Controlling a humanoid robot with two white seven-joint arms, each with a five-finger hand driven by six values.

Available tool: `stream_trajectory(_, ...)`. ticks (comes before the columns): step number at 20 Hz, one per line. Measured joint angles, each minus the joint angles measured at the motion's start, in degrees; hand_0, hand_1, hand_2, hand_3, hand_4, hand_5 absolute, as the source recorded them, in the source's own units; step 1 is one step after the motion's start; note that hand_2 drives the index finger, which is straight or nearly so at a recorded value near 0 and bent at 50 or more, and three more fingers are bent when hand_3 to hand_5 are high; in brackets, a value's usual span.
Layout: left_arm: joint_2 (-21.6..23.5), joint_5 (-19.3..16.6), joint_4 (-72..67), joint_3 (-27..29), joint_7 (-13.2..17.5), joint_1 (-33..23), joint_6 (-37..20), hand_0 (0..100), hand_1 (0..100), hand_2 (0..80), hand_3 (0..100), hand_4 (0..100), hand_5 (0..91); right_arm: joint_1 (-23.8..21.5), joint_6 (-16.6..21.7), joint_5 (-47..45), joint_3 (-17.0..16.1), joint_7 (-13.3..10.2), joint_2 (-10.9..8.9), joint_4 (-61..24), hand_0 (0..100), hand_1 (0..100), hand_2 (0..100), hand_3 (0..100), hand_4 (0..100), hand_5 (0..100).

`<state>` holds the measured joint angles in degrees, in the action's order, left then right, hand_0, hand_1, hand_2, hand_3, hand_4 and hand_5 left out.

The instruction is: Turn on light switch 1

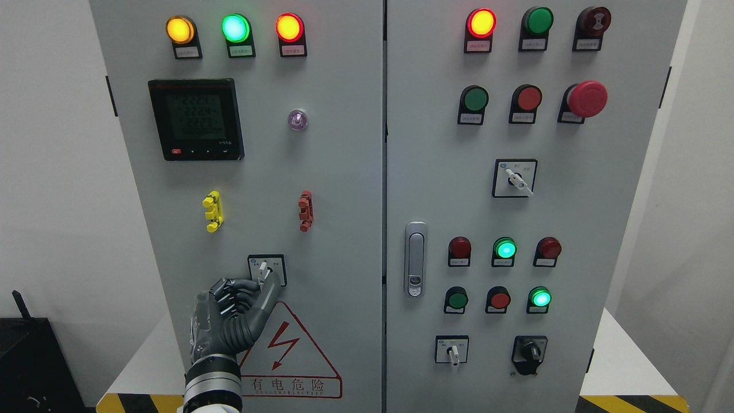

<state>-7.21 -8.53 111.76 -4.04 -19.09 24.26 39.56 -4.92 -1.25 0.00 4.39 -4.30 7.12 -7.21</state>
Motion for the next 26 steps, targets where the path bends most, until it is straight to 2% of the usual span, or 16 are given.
stream_trajectory(13, -0.47, -0.08, 0.03, -0.11, -0.03, 0.48, 0.53, 18, 67, 61.6, 87, 91, 87.8, 0.0, 0.0, 0.0, 0.0, 0.0, 0.0, 0.0, 0, 0, 0, 0, 0, 0)
stream_trajectory(26, -0.59, -0.31, 0.04, -0.69, -0.24, 0.5, 1.1, 28, 67, 61.7, 88, 92, 88.2, 0.0, 0.0, 0.0, 0.0, 0.0, 0.0, 0.0, 0, 0, 0, 0, 0, 0)
